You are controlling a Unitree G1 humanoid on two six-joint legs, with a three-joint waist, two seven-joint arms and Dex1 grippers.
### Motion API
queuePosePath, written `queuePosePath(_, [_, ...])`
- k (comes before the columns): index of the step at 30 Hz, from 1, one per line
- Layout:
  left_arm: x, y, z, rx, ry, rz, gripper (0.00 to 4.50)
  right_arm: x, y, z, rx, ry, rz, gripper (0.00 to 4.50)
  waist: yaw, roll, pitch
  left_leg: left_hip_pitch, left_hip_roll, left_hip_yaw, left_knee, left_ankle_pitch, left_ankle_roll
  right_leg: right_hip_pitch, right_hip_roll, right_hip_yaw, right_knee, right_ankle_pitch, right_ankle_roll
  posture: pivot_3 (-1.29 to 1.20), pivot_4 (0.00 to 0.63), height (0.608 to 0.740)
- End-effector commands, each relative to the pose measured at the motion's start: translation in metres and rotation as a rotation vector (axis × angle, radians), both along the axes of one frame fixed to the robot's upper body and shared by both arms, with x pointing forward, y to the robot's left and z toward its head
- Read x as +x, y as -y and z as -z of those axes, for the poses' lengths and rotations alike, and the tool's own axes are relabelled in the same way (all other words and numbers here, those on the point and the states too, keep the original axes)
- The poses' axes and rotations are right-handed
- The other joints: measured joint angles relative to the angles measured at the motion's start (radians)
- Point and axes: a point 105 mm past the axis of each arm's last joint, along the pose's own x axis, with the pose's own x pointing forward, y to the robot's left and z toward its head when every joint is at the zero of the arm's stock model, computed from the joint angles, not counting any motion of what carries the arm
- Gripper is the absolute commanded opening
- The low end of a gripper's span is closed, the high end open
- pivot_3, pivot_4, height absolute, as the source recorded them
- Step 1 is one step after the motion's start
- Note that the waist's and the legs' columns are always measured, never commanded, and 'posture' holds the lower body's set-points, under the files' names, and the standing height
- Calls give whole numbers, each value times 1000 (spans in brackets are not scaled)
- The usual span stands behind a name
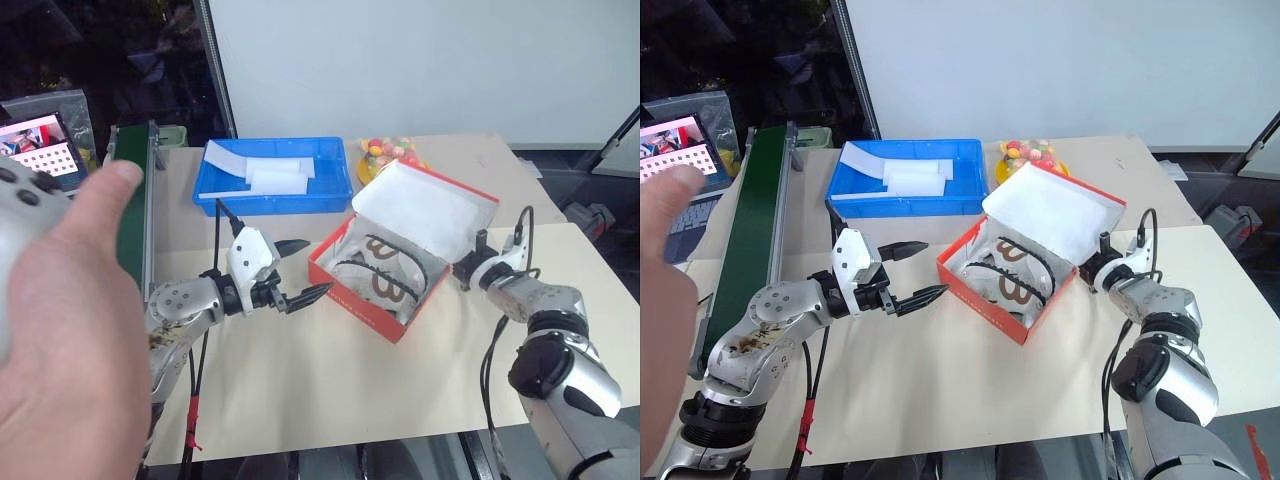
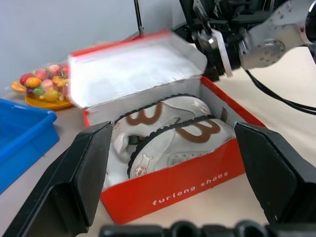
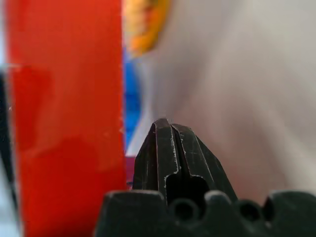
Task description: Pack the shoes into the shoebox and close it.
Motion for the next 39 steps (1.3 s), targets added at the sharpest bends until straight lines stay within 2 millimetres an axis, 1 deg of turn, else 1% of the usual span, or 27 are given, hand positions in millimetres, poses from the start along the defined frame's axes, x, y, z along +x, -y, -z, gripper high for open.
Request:
queuePosePath(1, [-5, 2, -10, -4, 43, 20, 4196, 1, -10, -29, -81, 152, -97, 64, 2, 0, 0, -1, 0, 0, 0, 0, 0, 0, 0, 0, -1, 0, 0, 0, 150, 724])
queuePosePath(3, [-5, 2, -9, -4, 38, 19, 4196, -6, -23, -46, -154, 282, -193, 64, 2, 0, 0, -6, -1, 0, 0, 0, 0, -6, -1, 0, 0, 0, 1, 0, 150, 724])
queuePosePath(5, [-6, 2, -8, -2, 33, 19, 4196, -17, -38, -64, -228, 429, -282, 64, 2, 0, 0, -15, -2, -1, 2, 0, 0, -16, -1, 0, 1, 1, 2, 0, 150, 724])
queuePosePath(6, [-7, 2, -7, -2, 32, 20, 4196, -24, -46, -71, -257, 488, -322, 64, 2, 1, 0, -17, -2, -1, 2, 0, -1, -18, -1, -1, 2, 1, 2, 0, 150, 724])
queuePosePath(7, [-7, 2, -7, -1, 31, 21, 4196, -29, -50, -74, -273, 521, -343, 64, 2, 1, 0, -16, -2, -1, 2, 0, -1, -18, -1, -2, 2, 1, 2, 0, 150, 724])
queuePosePath(10, [-8, 3, -7, -3, 28, 21, 4196, -53, -68, -84, -396, 662, -439, 64, 1, 1, 0, -16, -3, -1, 2, 0, -1, -19, -2, -2, 2, 1, 2, 0, 150, 724])
queuePosePath(13, [-9, 2, -7, -3, 27, 21, 4196, -71, -83, -83, -559, 726, -533, 64, 3, 1, 0, -16, -3, -1, 2, 0, -1, -18, -2, -2, 2, 1, 3, 0, 150, 724])
queuePosePath(15, [-9, 2, -7, -2, 27, 20, 4196, -86, -94, -75, -697, 737, -641, 64, 8, 1, 0, -15, -3, -1, 3, 1, -2, -18, -2, -2, 2, 2, 3, 0, 150, 724])
queuePosePath(17, [-9, 2, -7, -2, 28, 18, 4196, -93, -100, -62, -862, 704, -722, 64, 14, 1, 0, -15, -3, -1, 4, 1, -2, -18, -2, -2, 1, 2, 3, 0, 150, 724])
queuePosePath(20, [-10, 1, -6, 0, 29, 16, 4196, -96, -101, -55, -995, 671, -762, 64, 21, 1, 0, -14, -4, -1, 5, 1, -2, -18, -3, -1, 1, 2, 3, 0, 150, 724])
queuePosePath(23, [-10, -1, -7, 0, 29, 4, 4196, -96, -114, -74, -1036, 692, -747, 64, 26, 1, 0, -14, -4, -1, 5, 1, -2, -18, -3, -1, 1, 2, 3, 0, 150, 724])
queuePosePath(25, [-10, -3, -7, 2, 26, -3, 4196, -91, -124, -83, -1025, 673, -713, 64, 25, 1, 0, -14, -4, -1, 5, 1, -2, -19, -3, 0, 1, 2, 3, 0, 150, 724])
queuePosePath(28, [-11, -2, -6, -1, 20, -10, 4196, -79, -155, -82, -1037, 623, -699, 64, 26, 1, 0, -13, -3, -1, 5, 2, -3, -18, -2, 0, 1, 2, 2, 0, 150, 724])
queuePosePath(29, [-11, -2, -5, -2, 19, -10, 4196, -78, -161, -82, -1037, 614, -698, 64, 26, 1, 0, -13, -3, -2, 4, 2, -3, -18, -2, 0, 1, 2, 2, 0, 150, 724])
queuePosePath(30, [-12, -1, -5, -5, 18, -12, 4196, -79, -171, -80, -1029, 612, -716, 64, 28, 1, 0, -13, -3, -2, 4, 2, -3, -19, -2, 0, 1, 2, 2, 0, 150, 724])
queuePosePath(31, [-12, -1, -6, -7, 18, -13, 4196, -80, -178, -75, -1033, 604, -736, 64, 30, 1, 0, -14, -3, -2, 4, 2, -3, -19, -2, -1, 1, 2, 2, 0, 150, 724])
queuePosePath(33, [-11, -1, -6, -9, 19, -18, 4196, -78, -182, -58, -1062, 550, -760, 64, 36, 1, 0, -15, -4, -4, 4, 2, -3, -19, -3, -2, 2, 2, 2, 0, 150, 724])
queuePosePath(36, [-10, -2, -8, -11, 24, -30, 4196, -70, -174, -31, -1150, 459, -753, 64, 35, 1, 0, -16, -7, -5, 5, 2, -3, -19, -4, -3, 2, 2, 3, 0, 150, 724])
queuePosePath(39, [-9, -3, -10, -17, 25, -44, 4196, -65, -164, -16, -1223, 406, -744, 64, 32, 1, 0, -16, -8, -5, 4, 2, -3, -18, -4, -4, 2, 3, 3, 0, 150, 724])
